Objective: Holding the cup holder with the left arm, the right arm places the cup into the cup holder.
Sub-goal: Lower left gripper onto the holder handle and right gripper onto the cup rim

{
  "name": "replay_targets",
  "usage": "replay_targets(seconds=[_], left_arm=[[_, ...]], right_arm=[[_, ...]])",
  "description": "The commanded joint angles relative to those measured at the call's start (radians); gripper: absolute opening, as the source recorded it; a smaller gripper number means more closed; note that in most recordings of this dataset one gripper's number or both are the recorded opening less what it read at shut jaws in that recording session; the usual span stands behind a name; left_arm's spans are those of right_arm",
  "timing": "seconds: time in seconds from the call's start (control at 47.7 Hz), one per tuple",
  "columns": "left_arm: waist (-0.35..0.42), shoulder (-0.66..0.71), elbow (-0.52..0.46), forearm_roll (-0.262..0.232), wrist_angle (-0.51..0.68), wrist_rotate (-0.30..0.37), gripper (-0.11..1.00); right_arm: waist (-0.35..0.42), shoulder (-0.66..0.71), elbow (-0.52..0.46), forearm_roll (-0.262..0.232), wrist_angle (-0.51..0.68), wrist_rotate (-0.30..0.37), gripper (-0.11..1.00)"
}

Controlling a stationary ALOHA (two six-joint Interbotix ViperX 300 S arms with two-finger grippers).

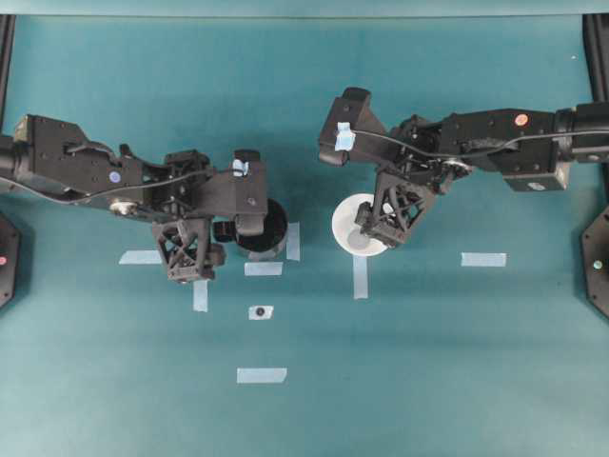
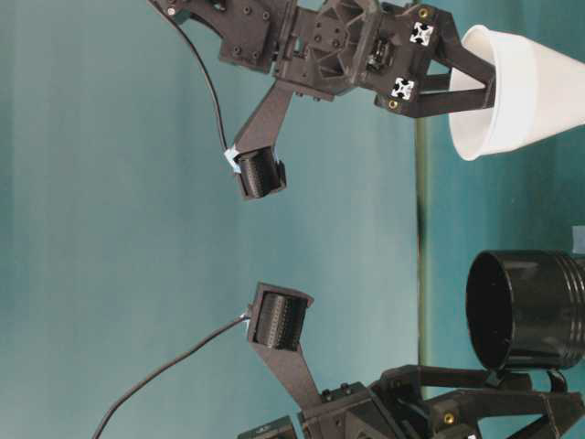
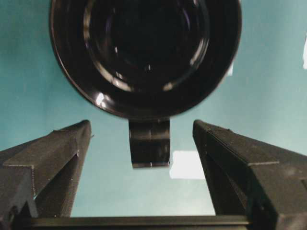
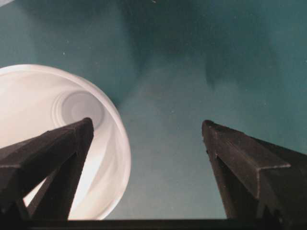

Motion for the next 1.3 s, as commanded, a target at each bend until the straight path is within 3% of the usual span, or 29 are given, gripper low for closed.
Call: replay_targets(seconds=[0.0,1.278], left_arm=[[0.003,-0.009,-0.02,0.002,-0.003,0.002,0.88],[0.003,0.002,-0.038,0.005,0.002,0.003,0.88]], right_arm=[[-0.002,-0.026,-0.023,-0.002,-0.005,-0.002,0.97],[-0.002,-0.025,-0.029,-0.002,-0.002,-0.002,0.97]])
